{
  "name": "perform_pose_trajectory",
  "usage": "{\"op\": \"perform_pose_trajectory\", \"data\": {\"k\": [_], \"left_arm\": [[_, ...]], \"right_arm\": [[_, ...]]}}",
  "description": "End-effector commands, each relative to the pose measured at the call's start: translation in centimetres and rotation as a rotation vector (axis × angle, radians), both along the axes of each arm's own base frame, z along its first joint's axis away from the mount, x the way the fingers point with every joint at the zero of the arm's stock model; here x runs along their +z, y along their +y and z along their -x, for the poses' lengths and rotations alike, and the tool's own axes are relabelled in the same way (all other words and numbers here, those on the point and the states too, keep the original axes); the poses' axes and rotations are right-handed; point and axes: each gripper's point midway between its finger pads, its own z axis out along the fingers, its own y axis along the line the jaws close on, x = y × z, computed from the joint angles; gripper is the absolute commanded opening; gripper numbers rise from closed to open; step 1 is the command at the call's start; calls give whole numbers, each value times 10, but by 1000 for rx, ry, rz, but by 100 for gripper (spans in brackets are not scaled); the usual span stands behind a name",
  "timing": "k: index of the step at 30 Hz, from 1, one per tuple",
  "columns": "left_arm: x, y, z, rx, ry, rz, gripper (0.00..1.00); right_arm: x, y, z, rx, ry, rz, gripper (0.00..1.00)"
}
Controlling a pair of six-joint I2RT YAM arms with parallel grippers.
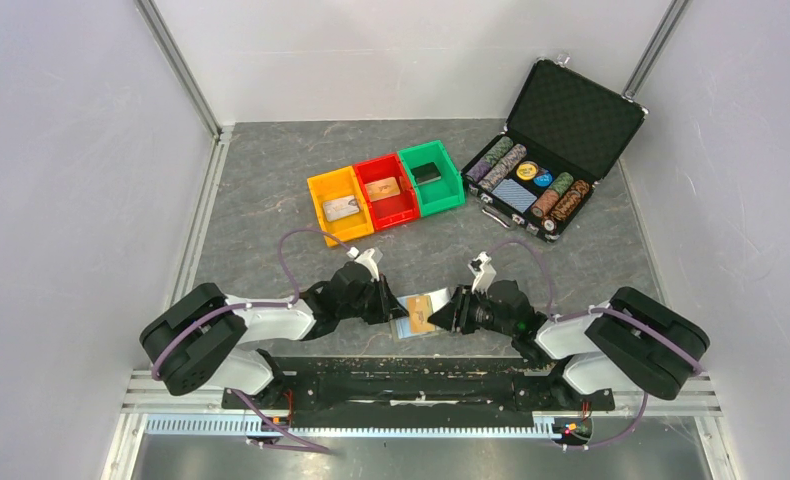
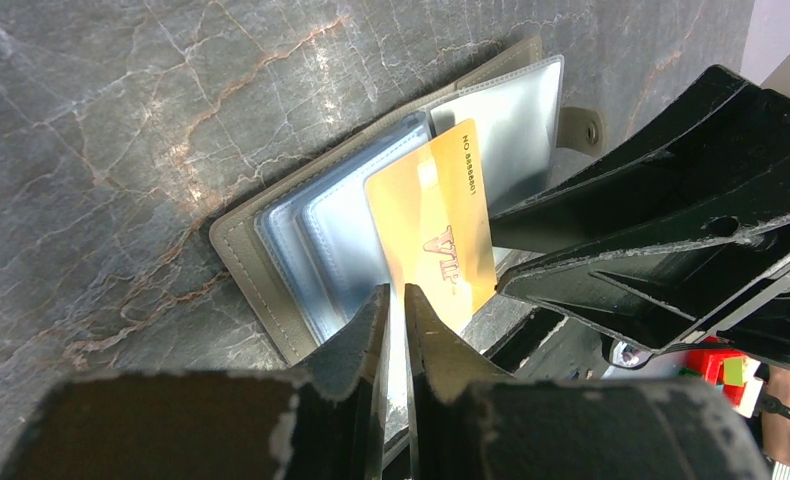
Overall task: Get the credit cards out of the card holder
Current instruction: Remove the credit card from the card holder.
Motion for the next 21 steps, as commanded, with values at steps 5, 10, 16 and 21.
{"op": "perform_pose_trajectory", "data": {"k": [5,10,16,21], "left_arm": [[-15,10,2,1,-6,-62,17],[-15,10,2,0,-4,-63,17],[-15,11,3,1,-2,-65,17],[-16,10,2,1,-1,-67,19]], "right_arm": [[4,5,4,20,15,-68,36],[6,5,3,15,12,-77,27],[16,4,1,17,-15,-113,0],[17,-15,-6,-35,-58,-79,0]]}}
